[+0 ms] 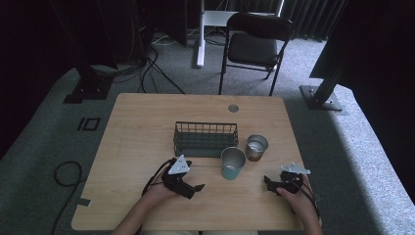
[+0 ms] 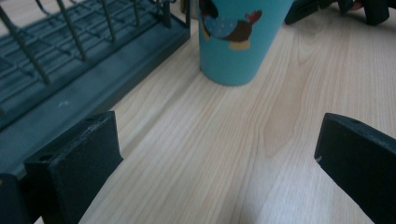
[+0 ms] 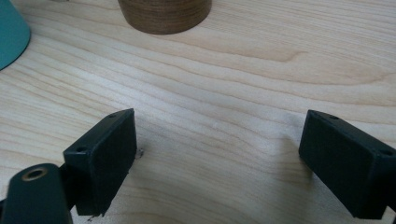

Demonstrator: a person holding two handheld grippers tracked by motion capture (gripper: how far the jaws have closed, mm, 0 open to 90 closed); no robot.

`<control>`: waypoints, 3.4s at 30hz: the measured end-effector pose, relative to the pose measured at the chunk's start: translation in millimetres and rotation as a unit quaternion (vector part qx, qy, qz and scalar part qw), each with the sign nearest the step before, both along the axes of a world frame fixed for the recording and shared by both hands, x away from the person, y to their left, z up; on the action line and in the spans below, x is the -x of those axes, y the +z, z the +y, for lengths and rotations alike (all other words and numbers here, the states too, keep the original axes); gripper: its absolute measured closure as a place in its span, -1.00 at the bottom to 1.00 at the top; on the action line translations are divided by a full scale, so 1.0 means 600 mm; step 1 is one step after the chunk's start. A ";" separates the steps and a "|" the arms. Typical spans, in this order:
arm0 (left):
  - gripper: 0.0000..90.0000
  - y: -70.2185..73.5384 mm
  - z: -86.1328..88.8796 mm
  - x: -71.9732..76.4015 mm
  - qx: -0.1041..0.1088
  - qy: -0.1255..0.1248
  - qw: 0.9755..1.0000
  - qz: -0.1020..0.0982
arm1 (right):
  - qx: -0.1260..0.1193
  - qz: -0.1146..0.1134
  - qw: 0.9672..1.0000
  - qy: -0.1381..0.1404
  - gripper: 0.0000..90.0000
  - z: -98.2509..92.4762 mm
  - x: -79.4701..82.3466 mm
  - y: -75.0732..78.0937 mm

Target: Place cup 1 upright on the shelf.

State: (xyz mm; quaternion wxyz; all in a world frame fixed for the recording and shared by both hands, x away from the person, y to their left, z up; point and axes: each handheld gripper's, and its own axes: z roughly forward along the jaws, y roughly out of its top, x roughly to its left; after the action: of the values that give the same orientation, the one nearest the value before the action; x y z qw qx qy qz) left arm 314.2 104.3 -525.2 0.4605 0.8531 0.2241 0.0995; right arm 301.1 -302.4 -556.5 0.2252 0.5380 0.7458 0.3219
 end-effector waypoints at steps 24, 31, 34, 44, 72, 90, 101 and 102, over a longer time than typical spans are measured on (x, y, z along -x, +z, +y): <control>-0.98 0.017 -0.062 -0.024 0.007 -0.020 1.000 -0.012 | 0.000 0.000 1.000 0.000 -0.76 0.000 0.000 0.000; -0.98 0.021 -0.082 -0.033 0.005 -0.025 1.000 -0.012 | 0.000 0.000 1.000 0.000 -0.76 0.000 0.000 0.000; -0.98 0.020 -0.086 -0.035 0.005 -0.025 1.000 -0.014 | 0.000 0.000 1.000 0.000 -0.76 0.000 0.000 0.000; -0.98 0.017 -0.110 -0.045 0.006 -0.030 0.999 -0.014 | 0.000 0.000 1.000 0.000 -0.76 0.000 0.000 0.000; -0.99 0.021 -0.168 -0.072 0.012 -0.046 0.999 -0.020 | 0.000 0.000 1.000 0.000 -0.76 0.000 0.000 0.000; -0.98 0.028 -0.193 -0.080 0.031 -0.053 0.998 -0.029 | -0.001 0.000 1.000 0.000 -0.76 0.000 0.000 0.000; -0.87 0.023 -0.203 -0.078 0.032 -0.052 0.998 -0.034 | 0.000 0.000 1.000 0.000 -0.76 0.000 0.000 0.000; -0.83 0.021 -0.205 -0.079 0.034 -0.053 0.998 -0.031 | 0.000 0.000 1.000 0.000 -0.76 0.000 0.000 0.000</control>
State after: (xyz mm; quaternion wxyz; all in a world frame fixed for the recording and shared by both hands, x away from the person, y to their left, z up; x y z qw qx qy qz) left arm 361.5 -18.4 -512.5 0.5006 0.8442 0.1670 0.0939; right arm 301.0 -302.4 -556.5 0.2251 0.5382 0.7455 0.3223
